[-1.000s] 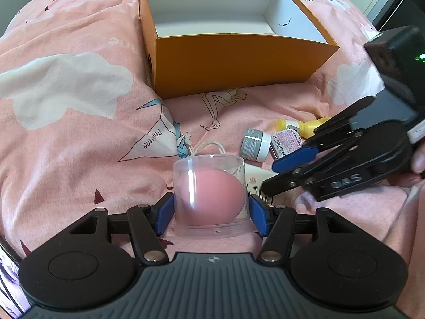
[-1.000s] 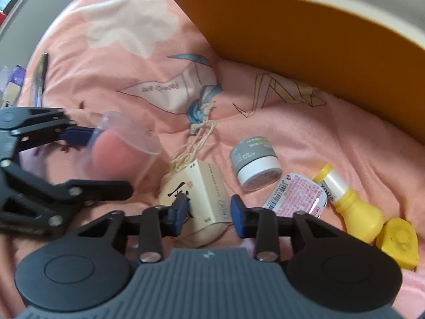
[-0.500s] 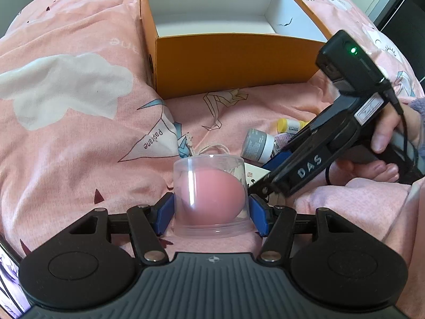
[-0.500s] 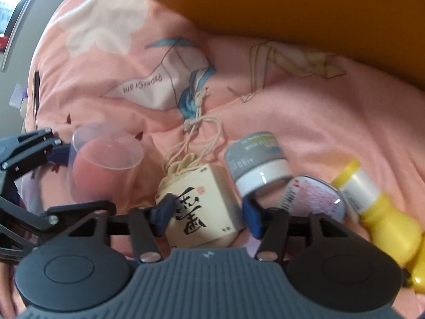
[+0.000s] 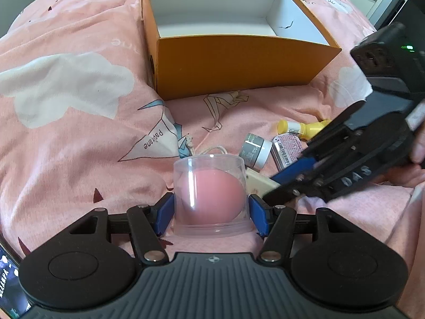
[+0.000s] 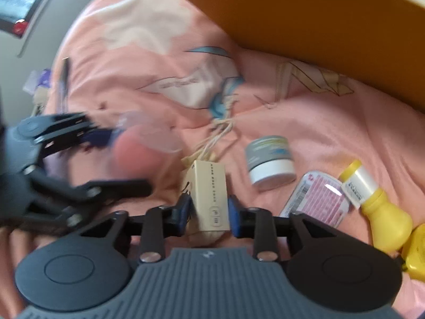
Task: Organize rigid objects
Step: 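Grasp the white calligraphy box by its top with the right tool, then lift the sponge case and white box and carry both over the orange box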
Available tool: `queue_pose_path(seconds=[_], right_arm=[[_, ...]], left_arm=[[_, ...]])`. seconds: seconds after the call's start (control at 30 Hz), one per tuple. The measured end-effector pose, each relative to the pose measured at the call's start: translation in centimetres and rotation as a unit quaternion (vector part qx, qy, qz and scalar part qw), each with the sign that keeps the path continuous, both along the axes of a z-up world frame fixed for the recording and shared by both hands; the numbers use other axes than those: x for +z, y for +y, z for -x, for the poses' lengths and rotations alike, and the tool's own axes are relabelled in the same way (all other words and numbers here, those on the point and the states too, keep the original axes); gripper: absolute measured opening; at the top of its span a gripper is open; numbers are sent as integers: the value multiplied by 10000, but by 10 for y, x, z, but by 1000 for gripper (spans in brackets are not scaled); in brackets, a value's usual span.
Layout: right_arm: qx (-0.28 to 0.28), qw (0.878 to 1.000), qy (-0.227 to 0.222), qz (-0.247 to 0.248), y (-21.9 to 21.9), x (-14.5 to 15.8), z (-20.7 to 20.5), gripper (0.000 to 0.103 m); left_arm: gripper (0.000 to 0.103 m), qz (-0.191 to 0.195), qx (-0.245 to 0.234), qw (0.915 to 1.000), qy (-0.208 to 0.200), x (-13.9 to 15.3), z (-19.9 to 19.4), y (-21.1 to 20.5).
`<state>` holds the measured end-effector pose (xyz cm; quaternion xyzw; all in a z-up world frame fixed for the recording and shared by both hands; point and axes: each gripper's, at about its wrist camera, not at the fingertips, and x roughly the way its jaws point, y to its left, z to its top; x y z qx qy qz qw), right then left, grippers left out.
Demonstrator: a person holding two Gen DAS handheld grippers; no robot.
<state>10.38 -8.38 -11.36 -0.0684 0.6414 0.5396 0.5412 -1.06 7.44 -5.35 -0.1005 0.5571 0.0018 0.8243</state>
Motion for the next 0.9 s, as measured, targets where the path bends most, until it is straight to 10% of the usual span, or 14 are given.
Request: queue_pose_path(seconds=[0.33,0.9], right_arm=[[-150,9993,350,57,13,-24,3,27],[-1152,9884,-868,-485,-38,52,-26,27]], left_arm=[[69,36,109,9999,-79,1,3,1],[69,184,238,9943,-1024,41,-11,0]])
